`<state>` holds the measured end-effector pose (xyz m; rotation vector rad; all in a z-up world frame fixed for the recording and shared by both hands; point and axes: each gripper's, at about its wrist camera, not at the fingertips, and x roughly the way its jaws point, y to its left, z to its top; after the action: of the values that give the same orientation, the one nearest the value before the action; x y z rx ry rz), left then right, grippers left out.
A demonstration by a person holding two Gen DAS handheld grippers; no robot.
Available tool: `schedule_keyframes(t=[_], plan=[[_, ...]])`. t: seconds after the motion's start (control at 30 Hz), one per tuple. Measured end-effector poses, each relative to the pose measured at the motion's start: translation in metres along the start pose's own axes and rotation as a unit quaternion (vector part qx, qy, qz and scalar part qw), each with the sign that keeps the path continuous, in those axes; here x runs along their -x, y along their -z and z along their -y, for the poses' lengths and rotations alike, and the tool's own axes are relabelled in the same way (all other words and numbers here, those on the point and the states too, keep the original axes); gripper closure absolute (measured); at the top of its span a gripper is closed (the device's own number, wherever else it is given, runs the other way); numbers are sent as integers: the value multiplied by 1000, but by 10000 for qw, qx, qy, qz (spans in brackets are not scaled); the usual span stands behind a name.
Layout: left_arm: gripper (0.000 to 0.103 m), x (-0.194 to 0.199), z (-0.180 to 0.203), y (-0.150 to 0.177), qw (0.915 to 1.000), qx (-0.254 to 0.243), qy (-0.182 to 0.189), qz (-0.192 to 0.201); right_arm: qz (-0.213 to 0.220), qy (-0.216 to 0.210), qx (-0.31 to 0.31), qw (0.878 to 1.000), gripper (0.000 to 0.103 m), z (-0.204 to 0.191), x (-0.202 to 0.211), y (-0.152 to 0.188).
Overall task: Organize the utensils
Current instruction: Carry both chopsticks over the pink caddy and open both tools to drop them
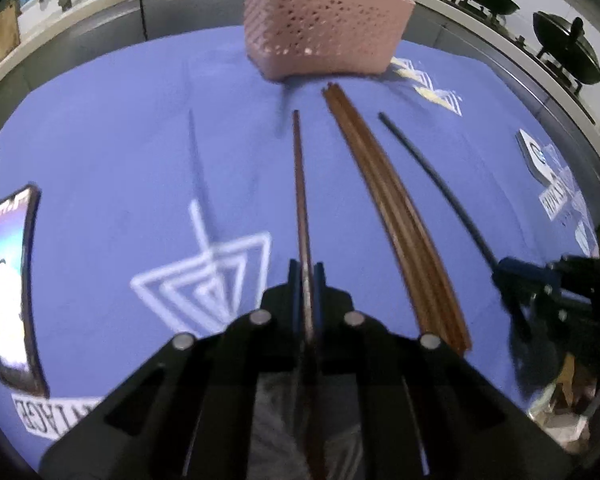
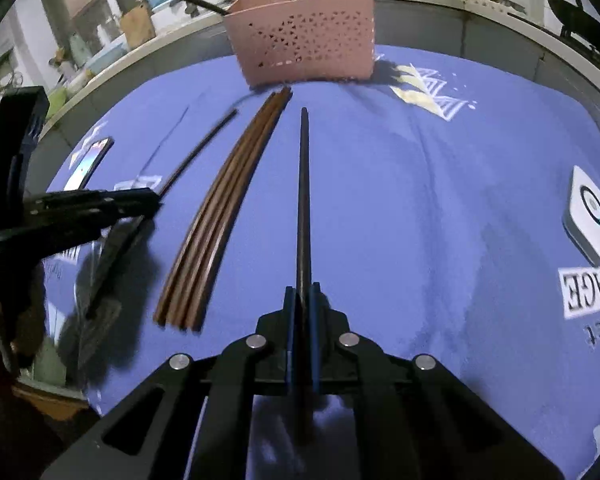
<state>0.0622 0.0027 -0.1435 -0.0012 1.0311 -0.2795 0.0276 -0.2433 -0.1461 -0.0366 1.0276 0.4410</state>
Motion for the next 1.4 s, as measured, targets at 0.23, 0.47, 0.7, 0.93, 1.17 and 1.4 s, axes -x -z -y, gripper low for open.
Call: schedule_keyframes(t=[0.23, 0.47, 0.7, 0.93, 1.17, 1.4], plan=[[84, -14, -5, -30, 9999, -92, -82, -78, -71, 77, 84, 9999, 95, 0, -20, -40], [84, -41, -1, -79, 9993, -284, -213, 66, -152, -123, -62, 9998, 95, 3, -65, -120], [98, -36, -1, -90, 9992, -310, -9, 257, -60, -336, 9, 9994, 98, 4, -64, -142], [98, 58, -3, -98, 9887, -272, 490, 1393, 1823, -606, 65, 9813, 98, -1, 55, -144], [98, 133, 6, -94, 9703, -390, 579, 2318, 2841, -381, 294, 9576, 98, -19, 119, -136], [99, 139, 8, -96, 9698, -458, 506, 2340, 2797, -306, 325, 9590, 98, -23, 114, -147]])
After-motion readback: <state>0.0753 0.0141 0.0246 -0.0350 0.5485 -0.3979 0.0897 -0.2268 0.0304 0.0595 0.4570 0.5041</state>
